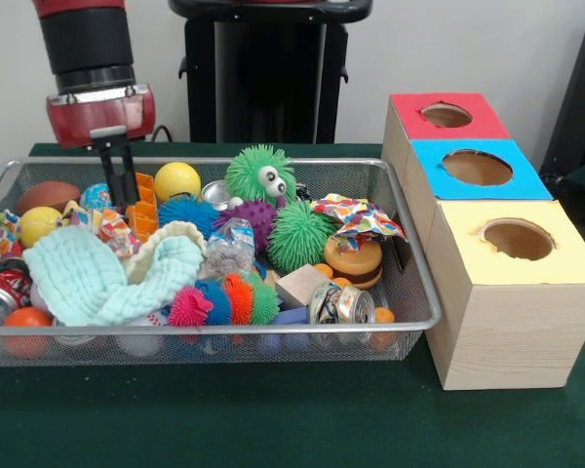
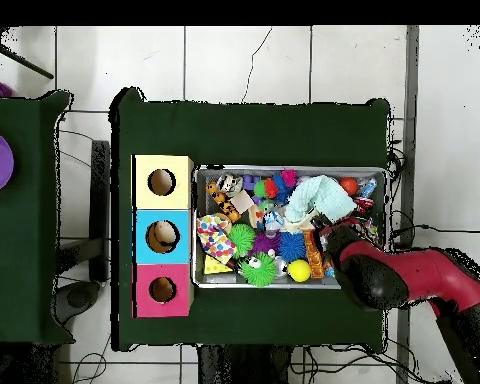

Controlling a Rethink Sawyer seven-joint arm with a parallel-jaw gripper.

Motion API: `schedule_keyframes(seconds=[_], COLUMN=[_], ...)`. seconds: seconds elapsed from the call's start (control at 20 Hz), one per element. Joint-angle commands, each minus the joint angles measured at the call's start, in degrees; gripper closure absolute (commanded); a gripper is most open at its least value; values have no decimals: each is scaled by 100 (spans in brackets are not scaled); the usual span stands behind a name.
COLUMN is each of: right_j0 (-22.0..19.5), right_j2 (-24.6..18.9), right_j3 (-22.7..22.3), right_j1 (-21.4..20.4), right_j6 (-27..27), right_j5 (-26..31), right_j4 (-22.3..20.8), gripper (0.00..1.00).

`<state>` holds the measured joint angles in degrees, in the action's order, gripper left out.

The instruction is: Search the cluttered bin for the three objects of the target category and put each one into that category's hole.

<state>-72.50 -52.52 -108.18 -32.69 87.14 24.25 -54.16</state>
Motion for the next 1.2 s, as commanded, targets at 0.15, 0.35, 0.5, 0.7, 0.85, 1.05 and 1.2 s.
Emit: schedule_keyframes(seconds=[0.15, 0.35, 0.5, 0.7, 0.85, 1.05, 1.2], right_j0=[-229, -322, -409, -477, -438, -423, -383], right_j2=[714, 891, 946, 982, 1034, 1052, 1014], right_j3=[485, 654, 800, 892, 793, 777, 692], right_j1=[996, 1347, 1651, 1924, 1853, 1849, 1688], right_j6=[-1043, -1031, -1111, -1137, -1009, -1023, -1036], right_j5=[570, 489, 403, 301, 208, 139, 162], right_j4=[-250, -325, -364, -405, -460, -503, -514], gripper=[100, 100, 100, 100, 100, 100, 100])
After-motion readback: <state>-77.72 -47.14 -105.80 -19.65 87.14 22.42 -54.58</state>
